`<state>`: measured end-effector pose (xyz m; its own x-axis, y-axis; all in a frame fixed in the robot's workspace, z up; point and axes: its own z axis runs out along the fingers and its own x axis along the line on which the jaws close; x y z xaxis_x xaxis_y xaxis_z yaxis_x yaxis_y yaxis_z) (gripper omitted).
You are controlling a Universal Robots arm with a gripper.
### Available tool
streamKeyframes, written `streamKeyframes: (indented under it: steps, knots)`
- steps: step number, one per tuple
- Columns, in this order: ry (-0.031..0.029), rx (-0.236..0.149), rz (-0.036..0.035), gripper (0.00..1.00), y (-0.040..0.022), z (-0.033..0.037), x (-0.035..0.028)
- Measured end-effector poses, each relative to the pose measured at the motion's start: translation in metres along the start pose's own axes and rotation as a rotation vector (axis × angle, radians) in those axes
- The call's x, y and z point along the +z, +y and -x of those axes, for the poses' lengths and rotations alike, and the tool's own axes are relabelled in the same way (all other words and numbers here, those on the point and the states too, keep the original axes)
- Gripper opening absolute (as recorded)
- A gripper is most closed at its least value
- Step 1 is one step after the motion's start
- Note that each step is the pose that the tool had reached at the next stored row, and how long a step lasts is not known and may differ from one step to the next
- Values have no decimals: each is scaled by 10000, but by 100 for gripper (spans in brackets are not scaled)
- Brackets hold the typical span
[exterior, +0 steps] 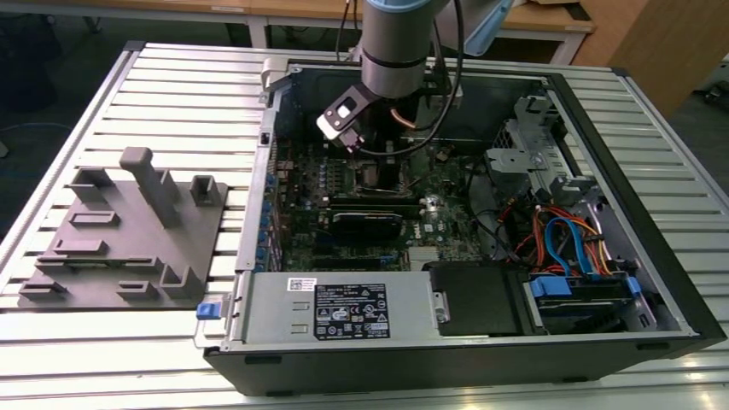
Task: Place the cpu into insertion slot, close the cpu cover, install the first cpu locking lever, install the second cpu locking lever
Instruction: 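Place the cpu into insertion slot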
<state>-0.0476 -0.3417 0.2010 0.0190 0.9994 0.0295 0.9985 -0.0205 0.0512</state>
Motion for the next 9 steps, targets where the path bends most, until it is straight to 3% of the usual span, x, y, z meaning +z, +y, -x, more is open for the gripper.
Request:
streamKeyframes:
  steps: [7, 9]
  knots:
    - [-1, 0, -35, 62, 6, -2, -74]
    - [1, 1, -36, 50, 6, -3, -74]
